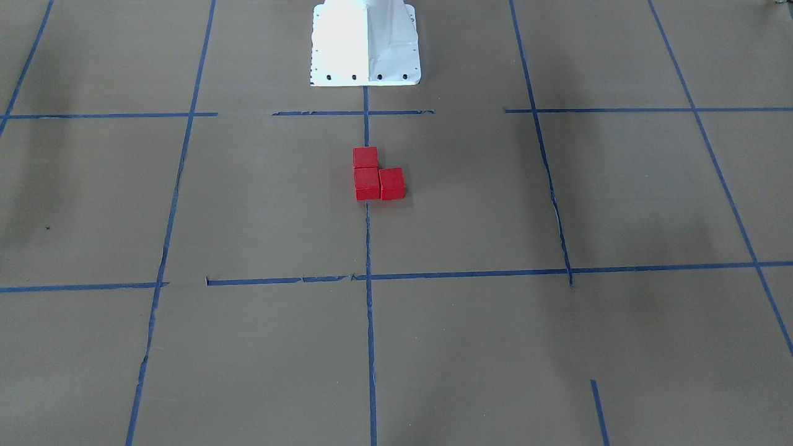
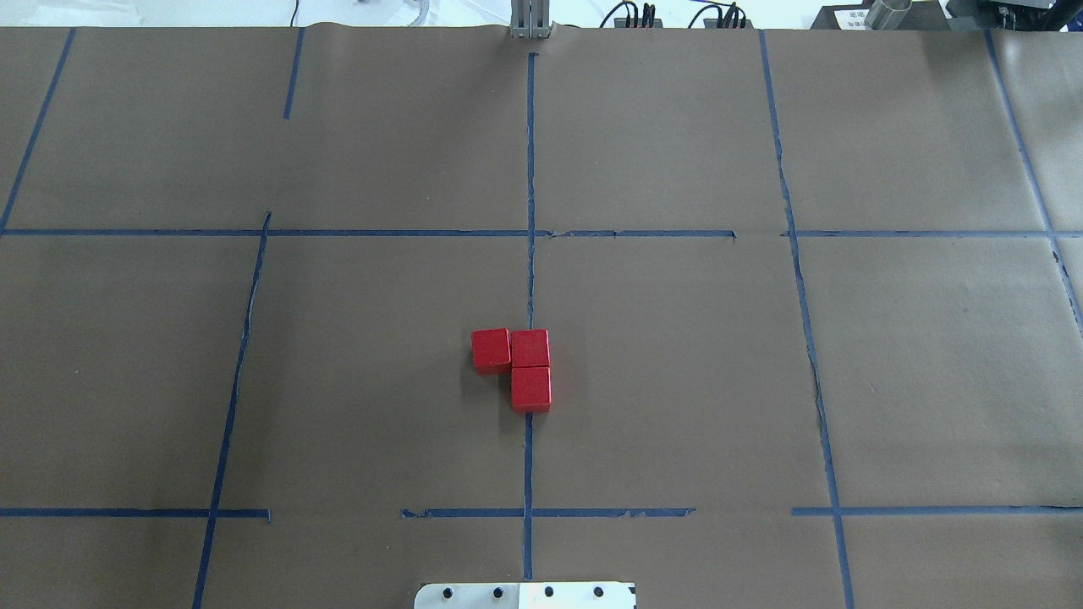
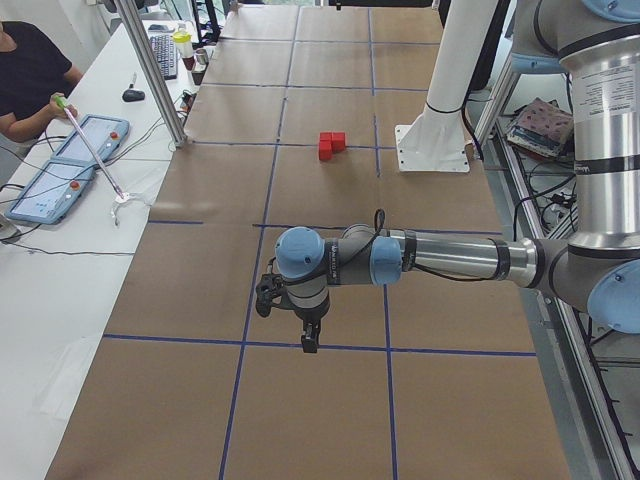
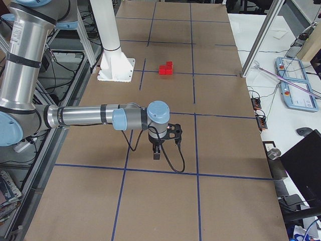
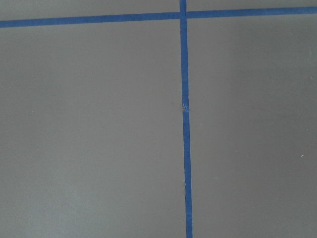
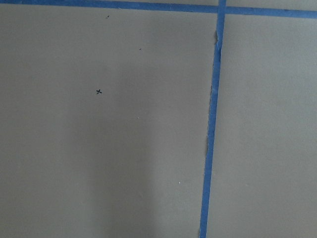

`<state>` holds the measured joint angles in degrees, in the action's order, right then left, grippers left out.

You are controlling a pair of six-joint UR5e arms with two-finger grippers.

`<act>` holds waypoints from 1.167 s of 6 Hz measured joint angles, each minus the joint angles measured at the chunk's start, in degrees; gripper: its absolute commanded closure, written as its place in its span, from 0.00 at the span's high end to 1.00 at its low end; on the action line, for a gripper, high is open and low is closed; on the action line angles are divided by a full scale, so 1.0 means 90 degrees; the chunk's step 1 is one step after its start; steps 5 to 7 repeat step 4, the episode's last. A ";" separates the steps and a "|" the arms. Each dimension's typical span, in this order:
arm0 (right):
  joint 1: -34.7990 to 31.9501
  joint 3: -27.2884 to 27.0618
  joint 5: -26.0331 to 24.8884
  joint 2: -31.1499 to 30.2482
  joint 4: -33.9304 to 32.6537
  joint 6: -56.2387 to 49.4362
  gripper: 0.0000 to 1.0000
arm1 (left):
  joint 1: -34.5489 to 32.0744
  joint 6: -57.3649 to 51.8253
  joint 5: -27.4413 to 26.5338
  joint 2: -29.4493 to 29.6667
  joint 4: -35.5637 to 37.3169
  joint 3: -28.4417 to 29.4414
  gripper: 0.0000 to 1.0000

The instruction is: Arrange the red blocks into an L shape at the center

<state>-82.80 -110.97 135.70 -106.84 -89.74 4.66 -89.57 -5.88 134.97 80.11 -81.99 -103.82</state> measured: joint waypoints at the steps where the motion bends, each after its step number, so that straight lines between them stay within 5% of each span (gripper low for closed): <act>1: 0.0000 -0.0003 0.0001 -0.0003 0.0000 0.0000 1.00 | 0.0000 0.0000 0.0002 -0.0006 -0.0001 -0.0002 1.00; 7: 0.0000 -0.0030 0.0004 -0.0020 0.0000 0.0000 1.00 | 0.0001 0.0007 0.0045 -0.0008 -0.0015 -0.0004 1.00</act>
